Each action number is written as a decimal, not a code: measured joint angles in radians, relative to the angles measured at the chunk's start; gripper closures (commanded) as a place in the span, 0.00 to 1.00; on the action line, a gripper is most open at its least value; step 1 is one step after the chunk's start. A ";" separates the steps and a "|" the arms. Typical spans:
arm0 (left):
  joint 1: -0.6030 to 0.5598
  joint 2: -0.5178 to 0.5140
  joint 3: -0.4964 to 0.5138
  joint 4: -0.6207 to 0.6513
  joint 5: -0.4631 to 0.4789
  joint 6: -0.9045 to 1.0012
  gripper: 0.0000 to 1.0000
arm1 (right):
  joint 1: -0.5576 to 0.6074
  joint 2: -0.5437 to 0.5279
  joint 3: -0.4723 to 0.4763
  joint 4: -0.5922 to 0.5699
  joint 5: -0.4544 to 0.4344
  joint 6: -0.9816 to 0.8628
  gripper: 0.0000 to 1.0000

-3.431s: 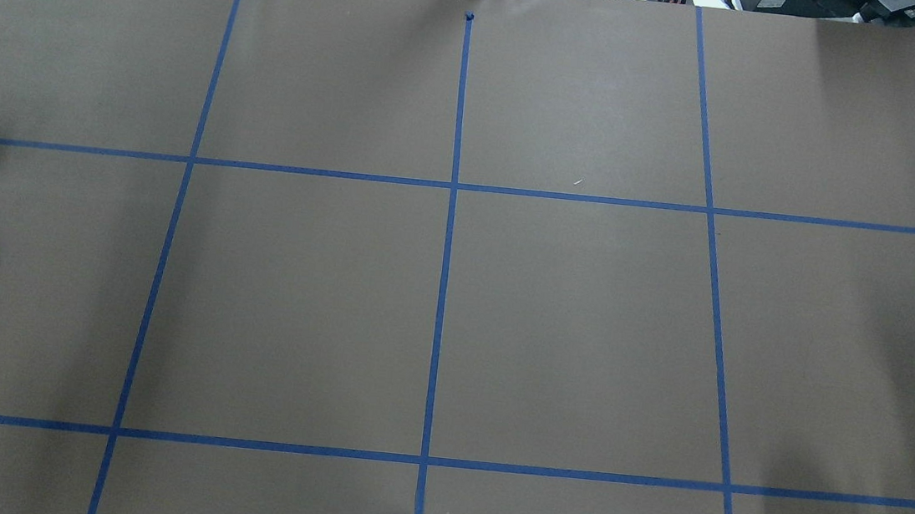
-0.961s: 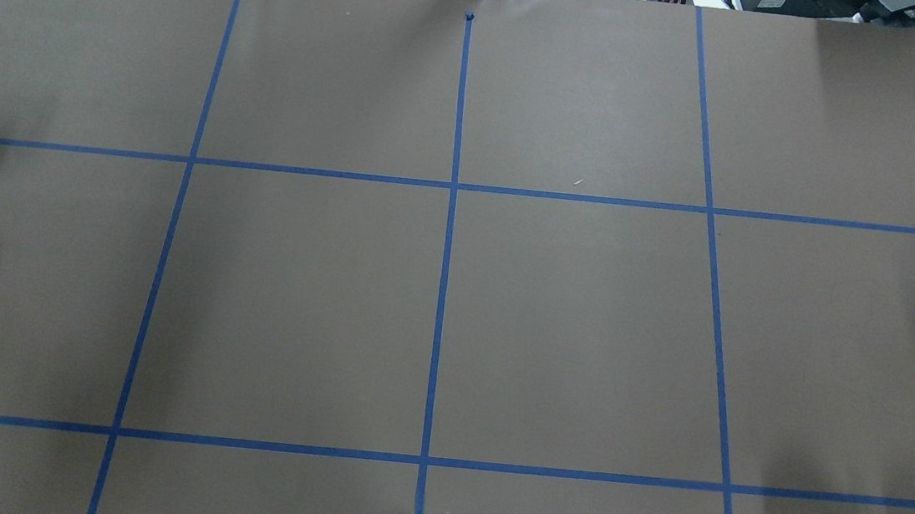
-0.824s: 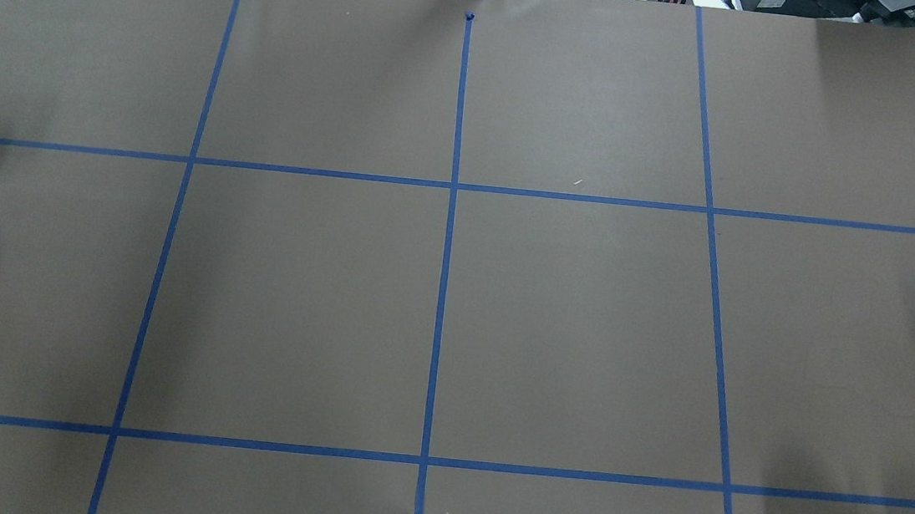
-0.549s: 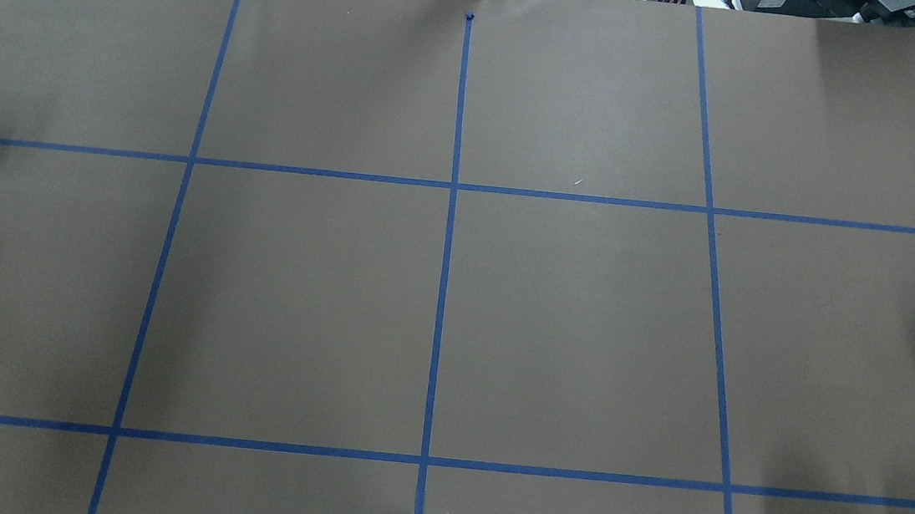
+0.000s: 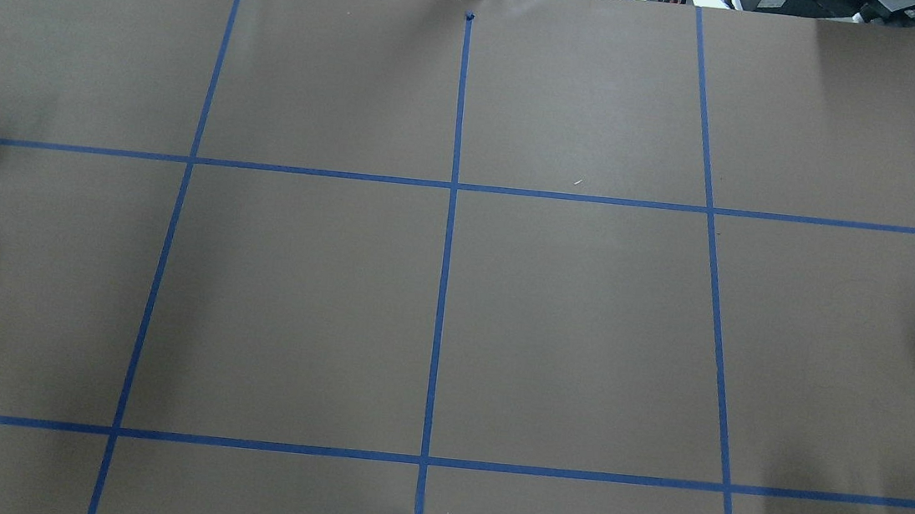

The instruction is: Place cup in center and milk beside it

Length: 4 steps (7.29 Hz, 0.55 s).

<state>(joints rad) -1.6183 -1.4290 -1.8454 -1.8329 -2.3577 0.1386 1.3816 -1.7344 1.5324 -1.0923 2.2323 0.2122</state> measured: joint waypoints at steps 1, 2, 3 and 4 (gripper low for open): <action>0.000 -0.001 0.000 0.000 0.000 0.000 0.02 | -0.001 0.000 -0.005 0.001 -0.013 -0.003 1.00; 0.000 -0.002 0.000 0.000 0.000 0.000 0.02 | -0.002 0.000 -0.001 -0.001 -0.021 -0.005 1.00; 0.000 -0.002 0.000 0.000 0.000 -0.001 0.02 | -0.001 0.006 0.029 -0.003 -0.020 -0.005 1.00; 0.000 -0.004 0.000 0.000 0.000 -0.002 0.02 | 0.000 0.018 0.075 -0.013 -0.014 0.002 1.00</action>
<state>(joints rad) -1.6183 -1.4327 -1.8449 -1.8330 -2.3578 0.1370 1.3814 -1.7163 1.6075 -1.1050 2.2181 0.2138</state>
